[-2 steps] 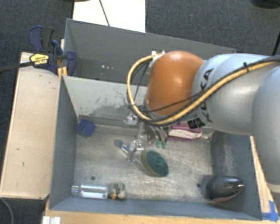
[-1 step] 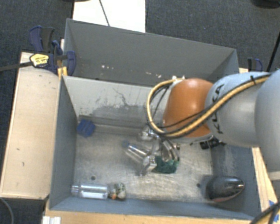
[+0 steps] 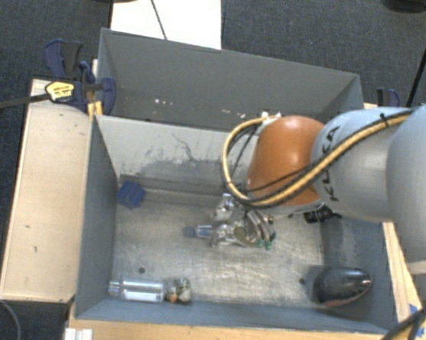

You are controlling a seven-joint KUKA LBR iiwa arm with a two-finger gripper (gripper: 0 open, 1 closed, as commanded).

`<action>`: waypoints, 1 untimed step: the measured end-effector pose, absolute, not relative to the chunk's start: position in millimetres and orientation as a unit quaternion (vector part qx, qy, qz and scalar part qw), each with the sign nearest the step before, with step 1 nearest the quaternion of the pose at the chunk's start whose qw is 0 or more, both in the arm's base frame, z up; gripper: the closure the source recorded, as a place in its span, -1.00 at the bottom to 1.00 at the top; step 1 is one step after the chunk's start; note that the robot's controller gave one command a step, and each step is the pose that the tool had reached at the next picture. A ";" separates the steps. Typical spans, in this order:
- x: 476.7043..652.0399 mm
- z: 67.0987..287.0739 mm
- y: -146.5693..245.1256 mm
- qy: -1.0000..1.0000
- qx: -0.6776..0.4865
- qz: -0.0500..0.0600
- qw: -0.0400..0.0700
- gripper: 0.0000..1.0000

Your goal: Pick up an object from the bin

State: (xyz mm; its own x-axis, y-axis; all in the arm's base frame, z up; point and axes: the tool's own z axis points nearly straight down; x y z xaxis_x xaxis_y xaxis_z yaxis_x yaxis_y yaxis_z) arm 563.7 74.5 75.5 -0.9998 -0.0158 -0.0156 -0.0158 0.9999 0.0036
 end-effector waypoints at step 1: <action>569.5 239.7 53.8 0.994 -0.108 0.000 0.006 1.00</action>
Offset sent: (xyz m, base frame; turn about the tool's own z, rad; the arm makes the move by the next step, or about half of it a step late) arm 0.0035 -0.0202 0.1590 -0.2029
